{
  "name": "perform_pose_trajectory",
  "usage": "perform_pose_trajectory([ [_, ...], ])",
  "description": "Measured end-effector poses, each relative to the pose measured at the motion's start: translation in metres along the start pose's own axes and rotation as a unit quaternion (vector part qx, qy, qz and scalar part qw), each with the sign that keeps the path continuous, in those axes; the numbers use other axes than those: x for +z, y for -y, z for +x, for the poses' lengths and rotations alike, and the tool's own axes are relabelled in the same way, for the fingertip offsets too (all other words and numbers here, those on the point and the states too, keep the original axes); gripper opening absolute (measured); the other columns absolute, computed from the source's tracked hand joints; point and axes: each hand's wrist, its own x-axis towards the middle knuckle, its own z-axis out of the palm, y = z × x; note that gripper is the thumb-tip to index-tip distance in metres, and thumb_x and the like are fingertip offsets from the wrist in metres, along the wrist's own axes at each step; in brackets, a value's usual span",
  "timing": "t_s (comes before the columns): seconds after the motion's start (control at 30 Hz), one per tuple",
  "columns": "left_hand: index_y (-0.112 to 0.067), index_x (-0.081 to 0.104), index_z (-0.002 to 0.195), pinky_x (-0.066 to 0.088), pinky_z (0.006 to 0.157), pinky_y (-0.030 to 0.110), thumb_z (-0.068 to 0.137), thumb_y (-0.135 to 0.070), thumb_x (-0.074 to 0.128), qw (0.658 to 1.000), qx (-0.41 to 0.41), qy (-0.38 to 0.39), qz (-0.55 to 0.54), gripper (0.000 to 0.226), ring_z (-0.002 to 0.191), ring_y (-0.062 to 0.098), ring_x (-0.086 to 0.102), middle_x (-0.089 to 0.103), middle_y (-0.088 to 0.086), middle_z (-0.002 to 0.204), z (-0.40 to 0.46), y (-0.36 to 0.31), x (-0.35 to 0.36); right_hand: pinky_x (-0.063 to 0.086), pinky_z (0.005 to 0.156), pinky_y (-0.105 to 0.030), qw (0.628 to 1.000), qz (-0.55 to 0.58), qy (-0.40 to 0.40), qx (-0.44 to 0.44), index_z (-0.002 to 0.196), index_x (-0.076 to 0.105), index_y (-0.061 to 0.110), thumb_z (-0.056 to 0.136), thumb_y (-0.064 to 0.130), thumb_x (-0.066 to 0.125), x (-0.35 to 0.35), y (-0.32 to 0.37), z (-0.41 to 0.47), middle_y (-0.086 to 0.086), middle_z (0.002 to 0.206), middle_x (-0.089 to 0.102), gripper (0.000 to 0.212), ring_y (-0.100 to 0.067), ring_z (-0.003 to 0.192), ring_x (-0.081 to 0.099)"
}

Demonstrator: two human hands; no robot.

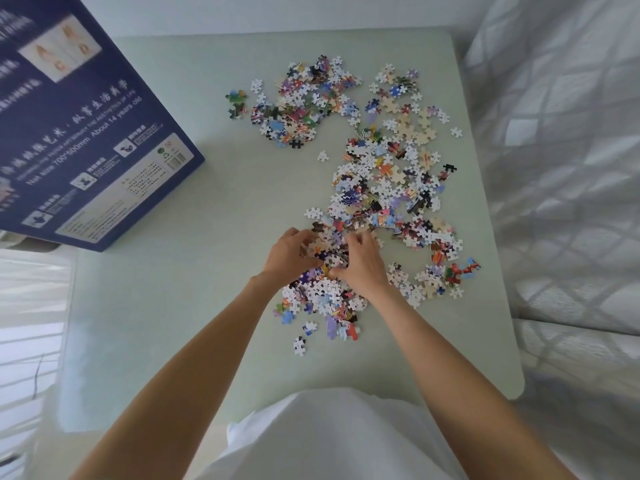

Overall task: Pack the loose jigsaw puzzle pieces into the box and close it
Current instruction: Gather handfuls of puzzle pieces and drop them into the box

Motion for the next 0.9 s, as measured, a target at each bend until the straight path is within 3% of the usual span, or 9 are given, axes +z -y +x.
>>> perform_pose_trajectory([
  [0.2, -0.021, 0.06, 0.115, 0.041, 0.075, 0.022, 0.078, -0.022, 0.074, 1.0, -0.009, 0.014, -0.018, 0.039, 0.086, 0.013, 0.056, 0.062, 0.001, 0.11, -0.005, 0.008, -0.006, 0.045, 0.09, -0.031, 1.0, 0.001, 0.009, -0.023, 0.126, 0.043, 0.009, 0.081, 0.027, 0.069, -0.005, 0.01, -0.001, -0.007, 0.125, 0.054, 0.056, -0.023, 0.114, 0.053],
  [0.4, -0.022, 0.059, 0.116, 0.045, 0.075, 0.023, 0.083, -0.021, 0.07, 0.999, -0.018, -0.006, -0.03, 0.035, 0.084, 0.012, 0.058, 0.066, 0.0, 0.106, -0.01, 0.006, -0.013, 0.05, 0.083, -0.033, 0.999, 0.014, -0.032, -0.028, 0.124, 0.052, 0.012, 0.086, 0.03, 0.064, -0.009, 0.01, -0.004, -0.004, 0.116, 0.063, 0.044, -0.021, 0.103, 0.061],
  [0.6, -0.013, 0.06, 0.122, 0.049, 0.086, 0.029, 0.09, -0.019, 0.06, 0.999, -0.04, -0.027, -0.01, 0.032, 0.096, 0.019, 0.065, 0.068, 0.005, 0.112, -0.016, 0.011, -0.019, 0.047, 0.093, -0.036, 0.995, 0.066, -0.073, -0.007, 0.128, 0.053, 0.009, 0.089, 0.024, 0.061, -0.014, 0.003, -0.014, -0.009, 0.118, 0.065, 0.042, -0.025, 0.102, 0.062],
  [0.7, -0.013, 0.059, 0.124, 0.047, 0.087, 0.027, 0.09, -0.017, 0.059, 0.998, -0.056, -0.022, -0.014, 0.034, 0.098, 0.019, 0.065, 0.067, 0.005, 0.114, -0.017, 0.011, -0.022, 0.049, 0.092, -0.035, 0.993, 0.085, -0.079, 0.001, 0.125, 0.056, 0.007, 0.087, 0.023, 0.063, -0.017, 0.002, -0.018, -0.011, 0.109, 0.068, 0.042, -0.016, 0.078, 0.063],
  [0.77, -0.013, 0.059, 0.123, 0.047, 0.086, 0.026, 0.09, -0.017, 0.06, 0.998, -0.06, -0.02, -0.019, 0.033, 0.098, 0.018, 0.065, 0.067, 0.005, 0.114, -0.017, 0.01, -0.023, 0.05, 0.089, -0.034, 0.991, 0.106, -0.083, 0.006, 0.126, 0.056, 0.007, 0.087, 0.023, 0.065, -0.018, 0.003, -0.02, -0.011, 0.109, 0.068, 0.043, -0.001, 0.055, 0.044],
  [0.8, -0.013, 0.06, 0.123, 0.047, 0.085, 0.025, 0.09, -0.017, 0.06, 0.998, -0.061, -0.022, -0.024, 0.033, 0.098, 0.018, 0.065, 0.067, 0.005, 0.114, -0.016, 0.009, -0.024, 0.05, 0.087, -0.031, 0.99, 0.116, -0.084, 0.009, 0.126, 0.056, 0.007, 0.087, 0.024, 0.065, -0.02, 0.003, -0.021, -0.01, 0.109, 0.068, 0.043, 0.003, 0.051, 0.038],
  [0.9, -0.012, 0.062, 0.121, 0.045, 0.079, 0.019, 0.089, -0.017, 0.062, 0.996, -0.064, -0.035, -0.044, 0.032, 0.095, 0.015, 0.065, 0.068, 0.004, 0.112, -0.017, 0.004, -0.03, 0.044, 0.079, -0.021, 0.989, 0.124, -0.078, 0.004, 0.125, 0.057, 0.007, 0.087, 0.023, 0.065, -0.028, 0.008, -0.025, -0.01, 0.109, 0.068, 0.042, -0.002, 0.053, 0.049],
])
